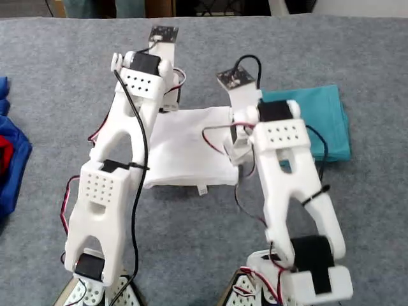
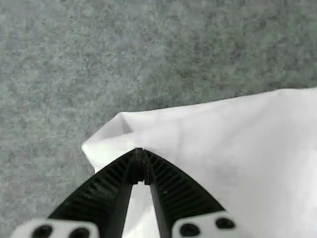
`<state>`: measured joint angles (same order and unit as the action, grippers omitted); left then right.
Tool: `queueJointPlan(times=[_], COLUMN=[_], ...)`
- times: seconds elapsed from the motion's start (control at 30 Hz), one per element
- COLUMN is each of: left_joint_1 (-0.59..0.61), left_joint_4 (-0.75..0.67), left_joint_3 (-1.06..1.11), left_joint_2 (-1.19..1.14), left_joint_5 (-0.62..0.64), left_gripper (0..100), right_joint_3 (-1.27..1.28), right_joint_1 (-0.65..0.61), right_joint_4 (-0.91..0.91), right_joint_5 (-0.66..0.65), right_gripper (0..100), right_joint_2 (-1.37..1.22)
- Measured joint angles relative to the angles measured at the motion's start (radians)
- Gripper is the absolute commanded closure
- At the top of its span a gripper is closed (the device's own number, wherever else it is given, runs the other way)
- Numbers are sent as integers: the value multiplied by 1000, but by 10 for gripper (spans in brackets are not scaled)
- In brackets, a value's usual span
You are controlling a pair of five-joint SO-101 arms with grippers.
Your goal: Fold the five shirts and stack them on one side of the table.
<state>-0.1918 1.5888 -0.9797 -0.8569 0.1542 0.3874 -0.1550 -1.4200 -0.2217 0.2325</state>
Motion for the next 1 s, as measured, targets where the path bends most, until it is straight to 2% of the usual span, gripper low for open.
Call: queueJointPlan(times=[0.17, 0.43, 0.67, 0.87, 1.0], left_joint_1=[44, 75, 94, 98, 101], left_joint_4=[-55, -52, 51, 115, 127], left_joint_3=[-14, -180, -384, -474, -477], left_joint_2=[-169, -253, -281, -282, -295], left_joint_5=[2, 3, 2, 0, -2], left_gripper=[971, 971, 971, 971, 971], right_joint_3=[158, 437, 402, 368, 394], right_joint_1=[2, 2, 0, -129, -140], right_joint_4=[97, 448, 480, 499, 577], right_joint_5=[0, 3, 158, 226, 290], right_gripper=[984, 984, 984, 984, 984], right_joint_2=[95, 107, 114, 110, 35])
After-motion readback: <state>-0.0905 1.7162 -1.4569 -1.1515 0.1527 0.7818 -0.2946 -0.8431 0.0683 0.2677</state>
